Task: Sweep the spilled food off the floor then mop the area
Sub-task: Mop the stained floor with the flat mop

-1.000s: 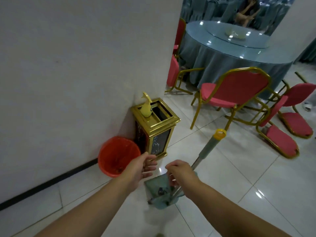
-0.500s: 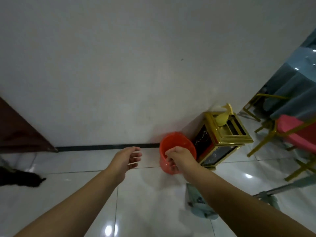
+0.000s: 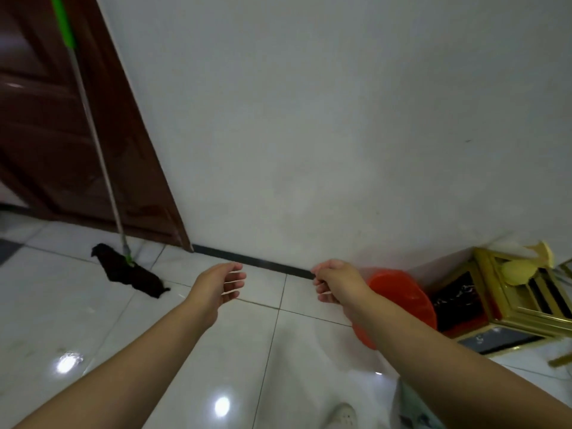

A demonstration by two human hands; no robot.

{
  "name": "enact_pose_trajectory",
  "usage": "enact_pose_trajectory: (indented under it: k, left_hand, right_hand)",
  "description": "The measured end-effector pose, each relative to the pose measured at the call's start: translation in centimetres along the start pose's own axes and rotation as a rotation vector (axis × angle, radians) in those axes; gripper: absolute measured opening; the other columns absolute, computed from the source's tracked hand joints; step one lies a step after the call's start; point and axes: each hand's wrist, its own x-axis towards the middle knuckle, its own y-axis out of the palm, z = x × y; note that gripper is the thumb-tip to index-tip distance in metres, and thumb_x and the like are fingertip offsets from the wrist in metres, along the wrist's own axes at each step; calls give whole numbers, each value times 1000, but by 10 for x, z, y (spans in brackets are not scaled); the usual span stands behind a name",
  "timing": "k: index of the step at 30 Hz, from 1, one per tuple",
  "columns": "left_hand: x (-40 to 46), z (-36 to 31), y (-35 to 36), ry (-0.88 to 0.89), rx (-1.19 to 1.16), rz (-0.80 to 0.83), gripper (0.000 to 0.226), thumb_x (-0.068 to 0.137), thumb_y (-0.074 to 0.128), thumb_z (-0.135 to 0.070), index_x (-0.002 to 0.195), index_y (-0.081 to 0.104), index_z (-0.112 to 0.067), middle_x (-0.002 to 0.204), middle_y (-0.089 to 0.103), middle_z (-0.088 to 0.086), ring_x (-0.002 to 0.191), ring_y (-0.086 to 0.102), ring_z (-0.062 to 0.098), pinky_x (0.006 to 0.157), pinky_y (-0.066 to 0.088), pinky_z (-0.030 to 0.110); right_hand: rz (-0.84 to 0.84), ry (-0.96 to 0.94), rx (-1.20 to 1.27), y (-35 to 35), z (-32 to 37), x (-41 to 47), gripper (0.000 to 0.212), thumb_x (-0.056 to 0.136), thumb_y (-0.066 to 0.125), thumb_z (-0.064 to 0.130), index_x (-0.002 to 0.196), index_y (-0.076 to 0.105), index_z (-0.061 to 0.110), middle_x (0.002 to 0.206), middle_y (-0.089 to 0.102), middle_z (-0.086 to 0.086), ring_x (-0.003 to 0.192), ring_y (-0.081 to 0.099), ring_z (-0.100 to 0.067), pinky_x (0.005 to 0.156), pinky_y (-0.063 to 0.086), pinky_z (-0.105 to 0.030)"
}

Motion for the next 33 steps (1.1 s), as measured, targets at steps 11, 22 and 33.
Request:
enact_pose_trajectory:
  k: [11,22,33]
  left_hand:
    - [60,-45,-45,-16,-207,-218,20,93,50,-18,82,63,-9,83,67,8,73,61,18,63,49,28]
    - [141,-153,-74,43,-450,-451,23,97,45,-19,84,60,-7,82,63,10,70,56,18,65,46,28]
    - [187,-201,-134,54,-631,-630,21,96,47,-17,86,61,-5,83,63,12,71,57,20,68,47,29]
  right_hand:
    - [155,-4,-136,61,72,74,12,93,51,4,85,60,8,70,57,-8,54,51,-14,42,49,-18]
    - [440,-91,-327,154,215,189,17,94,46,2,86,59,9,70,55,-9,54,48,-15,45,47,-19]
    - [638,-174,-520,279,301,250,12,94,51,7,86,60,10,74,56,-10,59,51,-17,48,48,-22]
